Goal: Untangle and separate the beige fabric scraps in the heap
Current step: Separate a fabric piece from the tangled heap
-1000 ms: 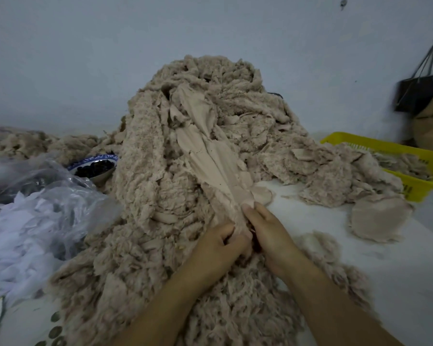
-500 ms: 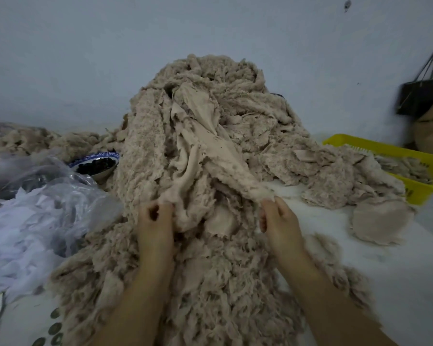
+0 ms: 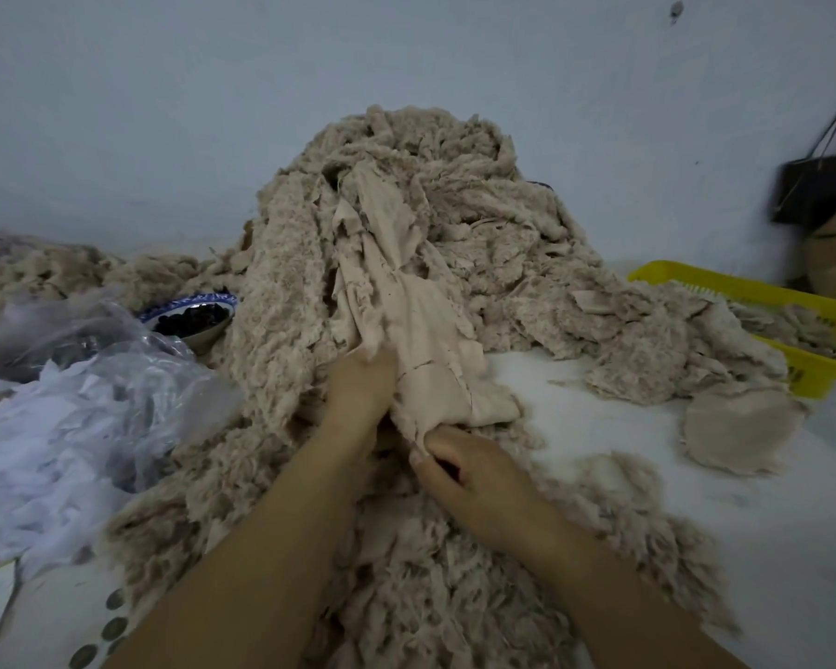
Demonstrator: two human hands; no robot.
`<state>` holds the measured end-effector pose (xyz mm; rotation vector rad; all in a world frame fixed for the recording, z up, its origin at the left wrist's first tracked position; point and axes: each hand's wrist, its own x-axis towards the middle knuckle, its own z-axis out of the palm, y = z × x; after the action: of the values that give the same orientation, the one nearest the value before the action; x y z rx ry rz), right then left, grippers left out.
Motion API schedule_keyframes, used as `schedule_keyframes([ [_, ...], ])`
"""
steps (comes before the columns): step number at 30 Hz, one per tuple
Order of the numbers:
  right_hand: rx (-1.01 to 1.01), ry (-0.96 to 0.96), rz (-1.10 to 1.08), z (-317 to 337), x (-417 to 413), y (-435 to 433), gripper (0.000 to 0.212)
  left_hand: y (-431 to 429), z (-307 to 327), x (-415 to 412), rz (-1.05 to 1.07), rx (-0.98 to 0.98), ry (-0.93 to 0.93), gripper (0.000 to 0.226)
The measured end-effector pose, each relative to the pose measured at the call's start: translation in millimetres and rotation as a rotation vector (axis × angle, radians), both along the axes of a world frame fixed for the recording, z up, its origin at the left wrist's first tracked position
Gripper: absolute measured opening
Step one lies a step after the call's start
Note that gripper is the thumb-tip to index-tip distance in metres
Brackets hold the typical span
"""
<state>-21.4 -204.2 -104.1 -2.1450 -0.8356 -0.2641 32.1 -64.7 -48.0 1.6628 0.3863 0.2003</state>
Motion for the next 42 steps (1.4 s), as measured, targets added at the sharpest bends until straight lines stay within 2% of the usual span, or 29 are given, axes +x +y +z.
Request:
schedule_keyframes([
  [4,-0.025,0.079,-0.023,-4,1,-4,0.036,14,-4,5,0.187,0.024,-0.1,0.045],
  [5,-0.037,0.106,-0.052,-4,2,-5,0.036,15,-5,3,0.226,-0.073,-0.106,0.047],
  [7,-0.085,0.137,-0.113,-4,3,-6,0.037,13,-2,1,0.251,-0.443,-0.056,0.046],
  [9,-0.134,0.141,-0.125,-3,3,-4,0.038,8,5,-1,0.125,-0.791,0.051,0.044],
  [11,-0.165,0.124,-0.118,-2,2,-2,0.04,3,11,-5,-0.055,-0.921,0.134,0.051],
  [13,-0.171,0.108,-0.119,-3,2,-2,0.043,-1,14,-9,-0.222,-0.89,0.154,0.052],
  [15,-0.182,0.096,-0.123,-4,4,-2,0.043,-8,18,-13,-0.324,-0.829,0.162,0.043],
  [18,-0.125,0.132,-0.109,-11,4,-5,0.039,-21,12,-14,-0.252,-0.802,0.116,0.027],
  [20,0.042,0.256,-0.142,-10,4,-7,0.043,-23,8,-16,-0.217,-0.803,0.064,0.022],
  [23,0.47,0.51,-0.278,-5,11,-10,0.061,-20,-6,-24,-0.249,-0.745,-0.024,0.026],
  [24,0.559,0.585,-0.287,-5,15,-11,0.066,-20,-13,-29,-0.275,-0.685,-0.049,0.029],
  [27,0.661,0.728,-0.292,-5,18,-10,0.088,-29,-36,-43,-0.392,-0.498,-0.077,0.032],
  [30,0.592,0.63,-0.438,-7,21,-10,0.061,-36,-45,-48,-0.313,-0.452,-0.101,0.022],
  [32,0.433,0.5,-0.567,-8,23,-14,0.049,-38,-44,-47,-0.239,-0.47,-0.118,0.014],
  [34,0.317,0.413,-0.567,-10,23,-14,0.041,-36,-41,-47,-0.246,-0.546,-0.122,0.016],
  [36,0.269,0.409,-0.539,-11,21,-11,0.041,-34,-39,-49,-0.293,-0.651,-0.105,0.023],
  [39,0.317,0.484,-0.605,-9,29,-15,0.04,-25,-35,-49,-0.366,-0.809,-0.141,0.029],
  [42,0.513,0.575,-0.633,-4,34,-27,0.028,-11,-30,-44,-0.368,-1.032,-0.292,0.032],
])
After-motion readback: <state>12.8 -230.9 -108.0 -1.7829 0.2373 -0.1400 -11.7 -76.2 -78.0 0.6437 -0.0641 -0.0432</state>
